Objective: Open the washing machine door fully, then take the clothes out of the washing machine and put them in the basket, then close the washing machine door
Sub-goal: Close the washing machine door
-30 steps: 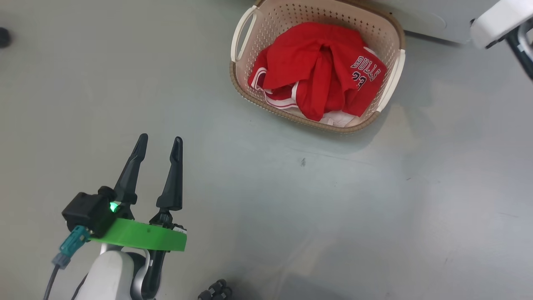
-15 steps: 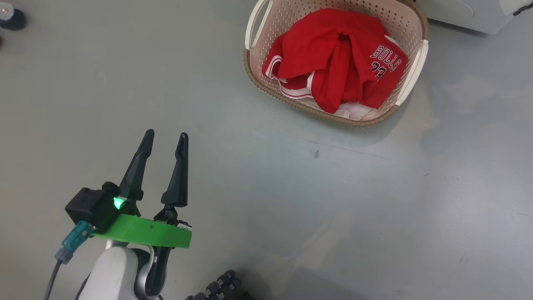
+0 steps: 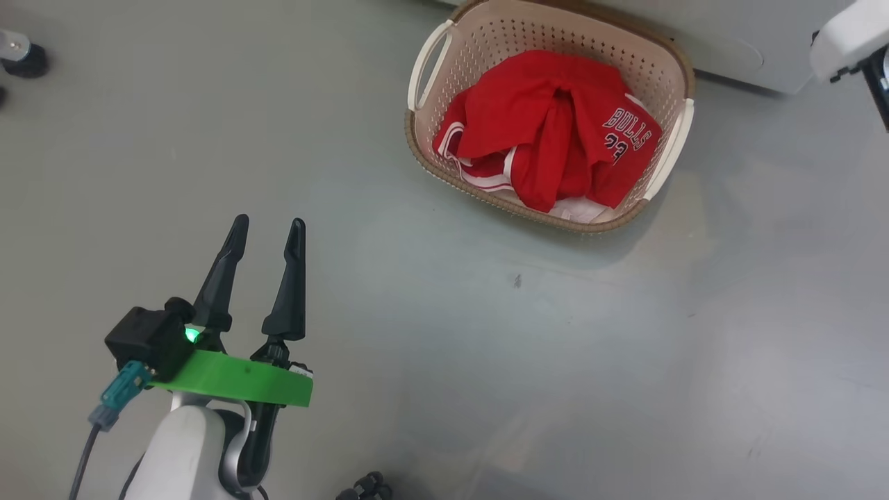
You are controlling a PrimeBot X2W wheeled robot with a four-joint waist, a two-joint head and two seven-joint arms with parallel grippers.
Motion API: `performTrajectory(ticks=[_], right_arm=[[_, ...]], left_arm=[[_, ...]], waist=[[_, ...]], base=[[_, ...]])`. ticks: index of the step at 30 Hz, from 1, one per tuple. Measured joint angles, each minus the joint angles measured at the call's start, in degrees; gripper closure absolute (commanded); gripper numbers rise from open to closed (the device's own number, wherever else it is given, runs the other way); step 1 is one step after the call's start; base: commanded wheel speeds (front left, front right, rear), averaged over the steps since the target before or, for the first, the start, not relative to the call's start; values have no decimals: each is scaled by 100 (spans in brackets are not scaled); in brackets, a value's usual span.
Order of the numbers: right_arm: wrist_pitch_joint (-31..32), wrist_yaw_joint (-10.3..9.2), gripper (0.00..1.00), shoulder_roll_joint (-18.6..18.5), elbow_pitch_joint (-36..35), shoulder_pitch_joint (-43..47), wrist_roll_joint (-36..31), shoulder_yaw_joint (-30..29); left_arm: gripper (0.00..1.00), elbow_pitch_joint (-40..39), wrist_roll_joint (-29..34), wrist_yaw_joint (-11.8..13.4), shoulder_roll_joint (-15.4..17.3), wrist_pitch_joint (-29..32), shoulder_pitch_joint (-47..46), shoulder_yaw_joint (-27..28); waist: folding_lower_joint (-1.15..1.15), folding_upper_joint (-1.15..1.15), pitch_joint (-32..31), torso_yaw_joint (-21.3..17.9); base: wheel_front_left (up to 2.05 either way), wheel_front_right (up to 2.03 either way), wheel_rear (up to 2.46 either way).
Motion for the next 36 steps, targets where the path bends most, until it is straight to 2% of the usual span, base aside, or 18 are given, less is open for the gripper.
performTrajectory(ticks=[3,9,17,22,28,36], right_arm=[[-67,-1,100,55,109,265,78,-14],[-148,-27,100,486,148,909,369,-44],[-156,-103,100,851,98,1745,519,-56],[-174,-209,100,1076,-3,2248,616,-101],[-200,-458,100,1266,-500,2803,839,-532],[-202,-690,100,1378,-965,3759,895,-799]], left_arm=[[0,68,59,0,-1,0,0,49],[0,121,210,0,-1,0,2,253],[0,213,522,0,0,0,71,523],[0,254,616,0,25,0,267,693],[0,326,705,0,82,0,606,926],[0,332,750,0,96,0,993,1079]], waist=[[0,0,-171,-43],[0,0,-571,-179],[0,0,-1120,-533],[0,0,-1452,-860],[0,0,-1882,-1270],[-1,0,-2384,-1852]], base=[[0,0,0],[0,0,0],[0,0,0],[0,0,0],[0,0,0],[0,0,0]])
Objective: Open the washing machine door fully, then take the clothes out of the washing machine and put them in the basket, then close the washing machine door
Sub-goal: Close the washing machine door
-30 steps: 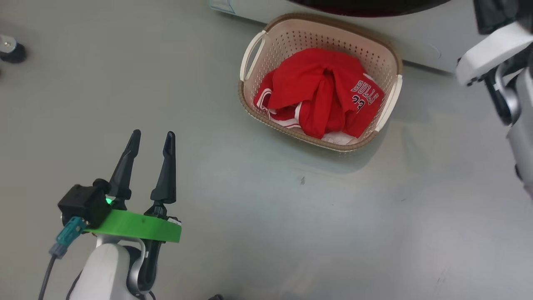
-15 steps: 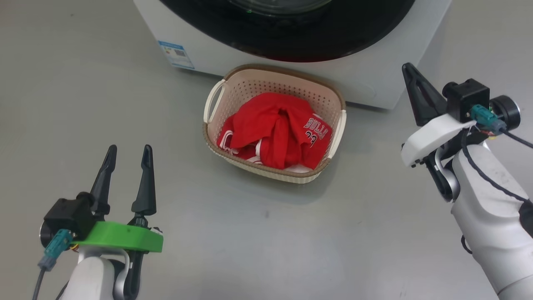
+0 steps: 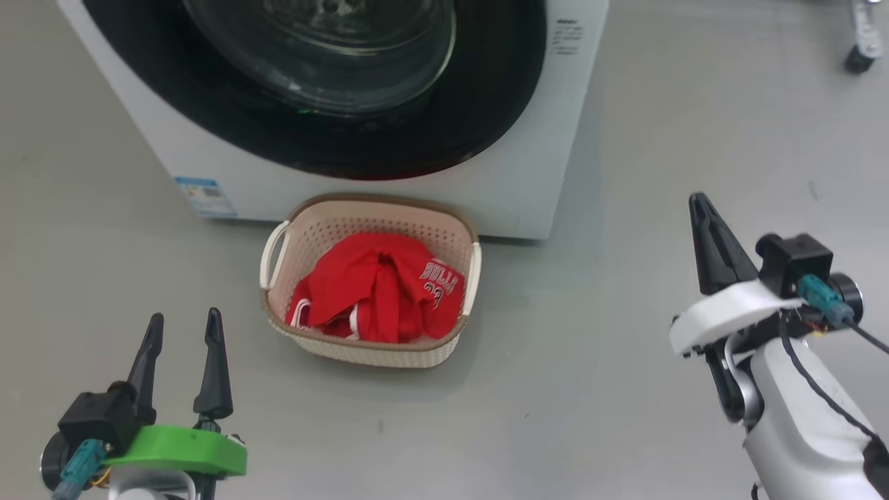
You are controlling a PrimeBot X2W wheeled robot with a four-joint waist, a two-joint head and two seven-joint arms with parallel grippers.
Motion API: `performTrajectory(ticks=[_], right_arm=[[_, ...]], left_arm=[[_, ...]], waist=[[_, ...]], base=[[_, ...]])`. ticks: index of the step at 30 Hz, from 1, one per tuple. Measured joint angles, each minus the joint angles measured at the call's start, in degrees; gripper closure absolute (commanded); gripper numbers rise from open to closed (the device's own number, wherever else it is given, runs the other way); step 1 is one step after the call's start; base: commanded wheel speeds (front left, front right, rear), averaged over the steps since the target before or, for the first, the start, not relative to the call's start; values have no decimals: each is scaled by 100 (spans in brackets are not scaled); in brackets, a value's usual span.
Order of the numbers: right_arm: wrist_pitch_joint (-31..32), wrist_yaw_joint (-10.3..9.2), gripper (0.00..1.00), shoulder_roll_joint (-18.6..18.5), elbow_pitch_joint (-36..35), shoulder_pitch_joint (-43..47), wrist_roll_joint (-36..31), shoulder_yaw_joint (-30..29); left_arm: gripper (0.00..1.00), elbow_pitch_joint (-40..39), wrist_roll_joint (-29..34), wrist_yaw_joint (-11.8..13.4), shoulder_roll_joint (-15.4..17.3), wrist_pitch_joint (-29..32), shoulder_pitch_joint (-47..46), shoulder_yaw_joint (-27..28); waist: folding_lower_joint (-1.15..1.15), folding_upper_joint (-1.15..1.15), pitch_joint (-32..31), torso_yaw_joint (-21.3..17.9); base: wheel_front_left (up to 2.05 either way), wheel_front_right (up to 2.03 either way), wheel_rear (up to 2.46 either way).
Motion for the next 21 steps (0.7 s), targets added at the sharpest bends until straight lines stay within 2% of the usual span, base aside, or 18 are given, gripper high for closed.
performTrajectory(ticks=[4,14,16,17,18,21], right_arm=[[0,-102,100,-1,-225,460,12,-145],[0,-162,100,-24,-835,1294,12,-499],[0,-200,60,-24,-946,1417,10,-557],[-1,-214,19,-24,-1002,1473,9,-581],[0,-214,0,-25,-1050,1522,2,-600],[-1,-214,0,-31,-1152,1651,-113,-613]], left_arm=[[0,-15,13,0,0,0,128,4],[0,-13,30,0,0,0,383,0],[0,-11,30,0,0,0,393,-30],[0,-32,8,0,-4,0,393,-33],[0,-110,-12,0,-19,0,393,32],[0,-127,-62,0,-4,0,394,53]], waist=[[0,0,-229,-235],[0,0,-584,-632],[0,0,-615,-665],[0,0,-626,-675],[0,0,-633,-682],[0,0,-648,-691]], base=[[0,0,0],[0,0,0],[0,0,0],[0,0,0],[0,0,0],[0,0,0]])
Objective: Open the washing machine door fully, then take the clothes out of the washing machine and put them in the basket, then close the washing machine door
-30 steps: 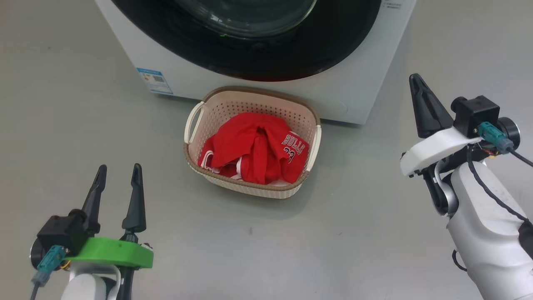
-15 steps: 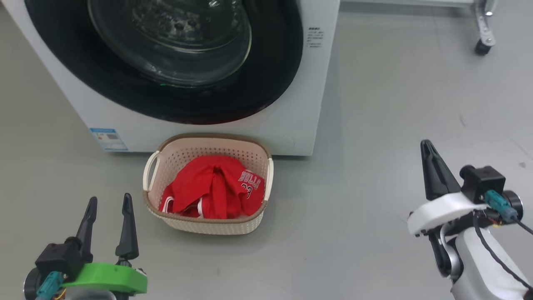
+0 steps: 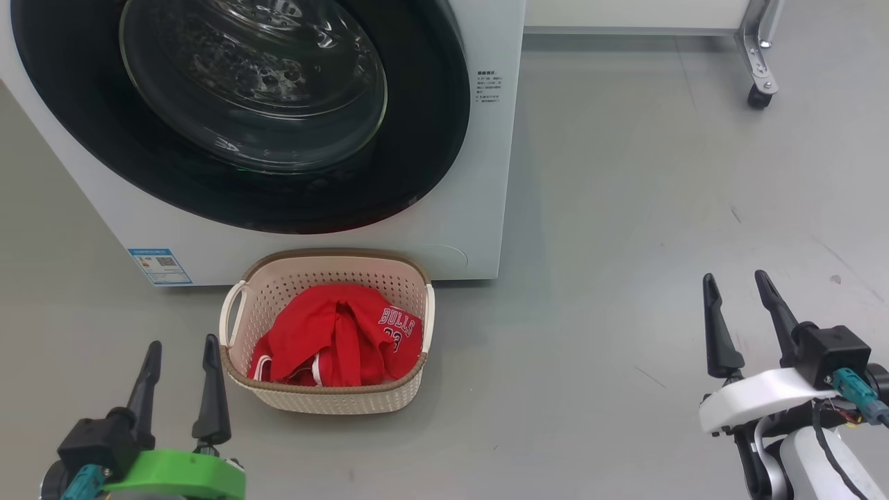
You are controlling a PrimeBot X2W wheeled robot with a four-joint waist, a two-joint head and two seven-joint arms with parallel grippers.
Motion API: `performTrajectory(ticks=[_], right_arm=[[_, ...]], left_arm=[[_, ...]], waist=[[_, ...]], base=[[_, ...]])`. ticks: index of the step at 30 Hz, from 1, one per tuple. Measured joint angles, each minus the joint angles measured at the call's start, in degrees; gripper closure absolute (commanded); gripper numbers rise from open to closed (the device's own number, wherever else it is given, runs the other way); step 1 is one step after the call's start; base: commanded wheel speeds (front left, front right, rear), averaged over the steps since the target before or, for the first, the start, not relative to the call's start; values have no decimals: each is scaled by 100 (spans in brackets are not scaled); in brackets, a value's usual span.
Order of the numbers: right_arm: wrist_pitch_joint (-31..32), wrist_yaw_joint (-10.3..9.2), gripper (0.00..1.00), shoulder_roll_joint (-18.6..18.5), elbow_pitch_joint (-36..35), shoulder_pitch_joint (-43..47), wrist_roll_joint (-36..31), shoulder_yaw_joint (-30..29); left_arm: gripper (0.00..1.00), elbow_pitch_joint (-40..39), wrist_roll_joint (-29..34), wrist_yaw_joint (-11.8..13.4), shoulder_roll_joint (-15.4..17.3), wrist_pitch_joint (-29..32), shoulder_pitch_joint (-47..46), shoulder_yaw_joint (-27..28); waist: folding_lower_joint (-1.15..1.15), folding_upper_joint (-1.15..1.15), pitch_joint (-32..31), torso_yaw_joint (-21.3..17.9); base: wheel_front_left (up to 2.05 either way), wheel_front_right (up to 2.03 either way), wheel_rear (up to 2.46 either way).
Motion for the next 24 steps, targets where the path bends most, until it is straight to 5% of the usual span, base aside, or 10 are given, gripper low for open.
performTrajectory(ticks=[24], right_arm=[[1,0,0,44,-504,624,-185,-122]], left_arm=[[0,264,105,0,-1,0,115,-244]], waist=[[0,0,-44,12]], base=[[0,0,0]])
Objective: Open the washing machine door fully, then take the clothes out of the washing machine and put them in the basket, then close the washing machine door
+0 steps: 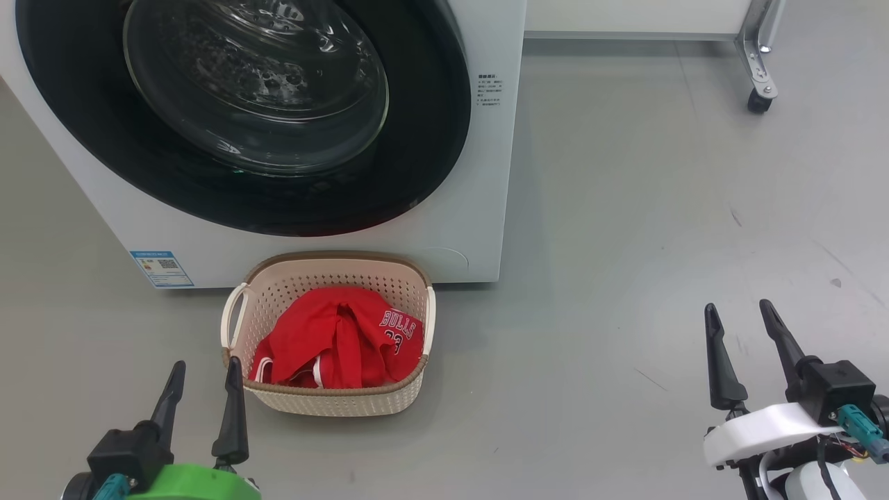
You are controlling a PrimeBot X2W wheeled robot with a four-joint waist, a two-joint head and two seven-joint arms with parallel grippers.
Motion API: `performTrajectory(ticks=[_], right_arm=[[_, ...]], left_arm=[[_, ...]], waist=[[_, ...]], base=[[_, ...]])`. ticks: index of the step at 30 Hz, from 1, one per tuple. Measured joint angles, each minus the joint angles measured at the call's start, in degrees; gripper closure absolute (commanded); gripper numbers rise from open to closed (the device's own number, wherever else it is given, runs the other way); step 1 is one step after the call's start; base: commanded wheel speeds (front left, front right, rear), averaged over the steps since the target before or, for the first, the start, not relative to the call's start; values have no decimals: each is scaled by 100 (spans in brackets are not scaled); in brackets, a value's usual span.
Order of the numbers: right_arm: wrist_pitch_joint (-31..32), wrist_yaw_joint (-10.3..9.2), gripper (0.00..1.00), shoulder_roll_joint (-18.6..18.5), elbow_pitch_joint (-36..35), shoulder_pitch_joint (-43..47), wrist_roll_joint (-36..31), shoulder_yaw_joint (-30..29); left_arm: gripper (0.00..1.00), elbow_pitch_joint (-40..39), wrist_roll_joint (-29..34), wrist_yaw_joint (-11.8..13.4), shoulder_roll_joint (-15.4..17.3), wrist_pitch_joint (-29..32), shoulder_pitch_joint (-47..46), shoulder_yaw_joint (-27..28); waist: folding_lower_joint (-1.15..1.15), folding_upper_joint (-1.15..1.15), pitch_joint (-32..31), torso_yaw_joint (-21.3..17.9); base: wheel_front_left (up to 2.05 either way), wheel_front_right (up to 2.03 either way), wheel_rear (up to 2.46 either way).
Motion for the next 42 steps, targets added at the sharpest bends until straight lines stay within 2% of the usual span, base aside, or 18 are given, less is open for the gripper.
performTrajectory(ticks=[9,42], right_arm=[[0,3,0,32,-79,60,-47,-22],[0,23,0,118,-180,158,-160,-146]], left_arm=[[0,37,212,0,1,0,0,2],[0,-46,-85,0,3,0,-2,-175]], waist=[[0,0,22,9],[0,0,77,18]], base=[[0,0,0],[0,0,0]])
